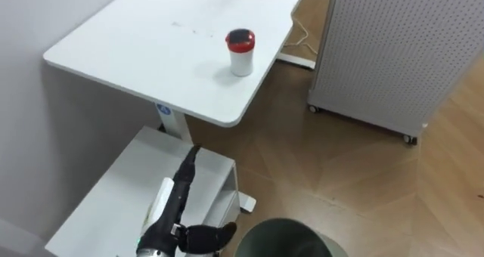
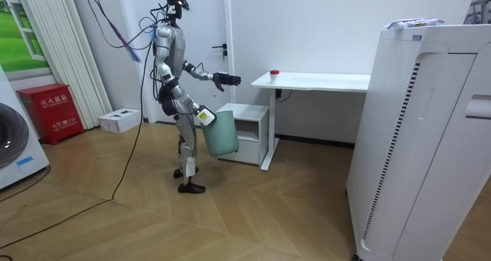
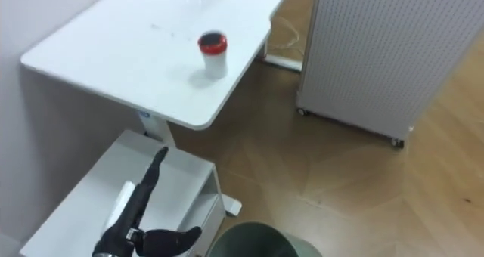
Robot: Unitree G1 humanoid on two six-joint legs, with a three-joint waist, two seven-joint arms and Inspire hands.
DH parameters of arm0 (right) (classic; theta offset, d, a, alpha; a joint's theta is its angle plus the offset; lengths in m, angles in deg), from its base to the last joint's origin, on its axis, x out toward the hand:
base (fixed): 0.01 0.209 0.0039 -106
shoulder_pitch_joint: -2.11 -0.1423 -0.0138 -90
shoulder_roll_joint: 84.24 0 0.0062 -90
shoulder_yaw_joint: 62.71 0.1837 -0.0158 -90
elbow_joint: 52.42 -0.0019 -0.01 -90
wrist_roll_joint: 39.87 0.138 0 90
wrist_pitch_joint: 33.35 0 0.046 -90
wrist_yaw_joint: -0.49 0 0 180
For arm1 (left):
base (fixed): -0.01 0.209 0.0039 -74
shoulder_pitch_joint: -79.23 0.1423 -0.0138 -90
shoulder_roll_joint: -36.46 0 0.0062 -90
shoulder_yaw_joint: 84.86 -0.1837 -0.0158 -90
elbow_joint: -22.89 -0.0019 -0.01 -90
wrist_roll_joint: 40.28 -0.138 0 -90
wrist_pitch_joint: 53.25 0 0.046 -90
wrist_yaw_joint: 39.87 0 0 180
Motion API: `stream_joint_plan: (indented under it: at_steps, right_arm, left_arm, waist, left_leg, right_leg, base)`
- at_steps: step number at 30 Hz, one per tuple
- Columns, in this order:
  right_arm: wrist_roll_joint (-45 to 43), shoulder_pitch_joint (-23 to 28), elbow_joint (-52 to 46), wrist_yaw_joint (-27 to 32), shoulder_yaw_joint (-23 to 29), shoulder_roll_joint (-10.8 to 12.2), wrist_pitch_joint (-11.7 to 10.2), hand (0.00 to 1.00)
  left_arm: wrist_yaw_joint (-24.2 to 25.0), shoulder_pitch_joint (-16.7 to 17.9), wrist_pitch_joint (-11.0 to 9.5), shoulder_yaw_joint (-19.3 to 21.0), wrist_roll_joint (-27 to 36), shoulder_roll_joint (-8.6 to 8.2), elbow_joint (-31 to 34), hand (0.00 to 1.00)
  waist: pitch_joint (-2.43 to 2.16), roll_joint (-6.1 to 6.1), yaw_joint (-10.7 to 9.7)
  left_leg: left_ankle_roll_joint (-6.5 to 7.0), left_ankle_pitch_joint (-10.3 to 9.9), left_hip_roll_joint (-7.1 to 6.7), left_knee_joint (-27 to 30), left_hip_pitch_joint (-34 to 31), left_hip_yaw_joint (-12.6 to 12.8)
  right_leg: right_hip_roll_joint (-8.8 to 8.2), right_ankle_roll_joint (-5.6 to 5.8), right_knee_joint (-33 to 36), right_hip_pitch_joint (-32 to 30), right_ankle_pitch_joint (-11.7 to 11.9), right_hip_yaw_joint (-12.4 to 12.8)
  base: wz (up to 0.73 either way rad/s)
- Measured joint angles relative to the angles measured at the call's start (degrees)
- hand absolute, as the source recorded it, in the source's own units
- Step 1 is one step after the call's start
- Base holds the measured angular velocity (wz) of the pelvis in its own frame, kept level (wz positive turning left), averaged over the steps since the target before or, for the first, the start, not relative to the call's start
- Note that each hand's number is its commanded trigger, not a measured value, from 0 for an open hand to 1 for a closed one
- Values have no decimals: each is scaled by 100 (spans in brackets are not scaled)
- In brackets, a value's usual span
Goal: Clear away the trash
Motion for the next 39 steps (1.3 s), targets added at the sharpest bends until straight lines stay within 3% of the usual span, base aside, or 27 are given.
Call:
stream_joint_plan:
  at_steps: [5,7,10,12,13,15,16,17,18,19,21,23,26,29,33,35,39]
  right_arm:
    - [2,205,-53,91,257,108,-57,100]
    - [1,316,-174,142,256,133,-56,100]
    - [-20,371,-229,165,254,158,-48,100]
    - [-13,368,-247,170,254,197,-47,100]
    - [-13,370,-247,166,253,213,-34,100]
    - [-21,403,-219,166,265,214,-14,100]
    - [-11,464,-189,173,315,201,-15,100]
    - [-3,463,-172,193,328,180,-17,100]
    - [-2,446,-172,205,327,179,-22,100]
    - [-4,424,-171,241,303,179,-25,100]
    - [-6,427,-176,230,248,185,-25,100]
    - [-27,438,-233,170,196,221,-21,100]
    - [-18,453,-260,96,199,252,-20,100]
    - [-6,454,-271,41,199,205,-20,100]
    - [-58,458,-350,-157,204,57,-20,100]
    - [-116,455,-425,-270,221,18,-20,100]
    - [-154,456,-569,-355,227,15,1,100]
  left_arm:
    - [-354,72,-78,90,-170,-25,215,0]
    - [-538,56,-98,299,-171,-22,236,0]
    - [-730,133,-99,599,-190,-24,244,0]
    - [-827,149,-99,720,-191,22,249,0]
    - [-871,148,-99,769,-210,27,257,0]
    - [-918,167,-98,799,-219,-17,264,0]
    - [-919,168,-99,796,-208,-92,332,0]
    - [-937,174,-103,797,-169,-96,442,0]
    - [-949,170,-104,805,-155,-83,498,0]
    - [-953,188,-104,841,-154,-75,592,0]
    - [-955,282,-104,897,-157,-74,696,0]
    - [-955,320,-103,924,-163,-90,733,0]
    - [-929,301,-108,911,-93,-94,864,0]
    - [-931,324,-106,897,-60,-94,883,0]
    - [-1033,364,-107,905,-104,-86,906,0]
    - [-1145,449,-111,925,-103,-89,915,0]
    - [-1290,492,-112,1052,-71,-89,915,0]
  waist:
    - [-30,-55,-53]
    - [-57,-100,-54]
    - [-63,-133,52]
    - [-71,-150,36]
    - [-70,-154,29]
    - [-49,-119,22]
    - [-50,-130,21]
    - [-60,-170,47]
    - [-44,-210,54]
    - [-8,-247,85]
    - [-13,-251,246]
    - [-17,-233,283]
    - [-25,-256,95]
    - [-29,-273,44]
    - [-31,-266,148]
    - [-63,-217,255]
    - [-83,-184,298]
  left_leg:
    - [-34,-21,20,-137,393,117]
    - [-51,-42,53,-156,485,297]
    - [-90,-153,172,-69,621,738]
    - [-89,-185,265,-38,648,948]
    - [-73,-200,347,-91,684,1172]
    - [-99,-254,508,-115,881,1767]
    - [-140,-246,524,-208,1059,2132]
    - [-173,-260,518,-206,1168,2458]
    - [-181,-264,500,-164,1203,2545]
    - [-193,-287,485,13,1195,2509]
    - [-192,-292,457,149,1117,1899]
    - [-218,-306,423,305,980,883]
    - [-348,-410,507,401,939,670]
    - [-350,-411,540,481,931,626]
    - [-371,-399,545,544,971,390]
    - [-413,-373,493,486,996,15]
    - [-499,-320,407,394,1027,-359]
  right_leg:
    - [124,29,-170,340,22,102]
    - [191,23,-185,339,81,229]
    - [382,-51,-313,340,295,308]
    - [459,-125,-468,341,465,218]
    - [477,-179,-545,357,566,73]
    - [366,-249,-3,422,297,-411]
    - [256,-187,536,557,-55,-629]
    - [117,-154,810,673,-310,-768]
    - [76,-140,774,701,-384,-761]
    - [95,-205,591,707,-466,-740]
    - [214,-275,368,733,-473,-538]
    - [280,-467,85,919,-412,-833]
    - [373,-516,10,943,-383,-903]
    - [402,-550,12,942,-372,-897]
    - [542,-607,-6,910,-346,-629]
    - [644,-669,-89,930,-254,-480]
    - [709,-715,-154,935,-185,-340]
  base:
    - [-15]
    - [-49]
    - [-80]
    - [-85]
    - [-70]
    - [-45]
    - [-19]
    - [-26]
    - [-42]
    - [-65]
    - [-86]
    - [-67]
    - [-5]
    - [-6]
    - [-28]
    - [-51]
    - [-28]
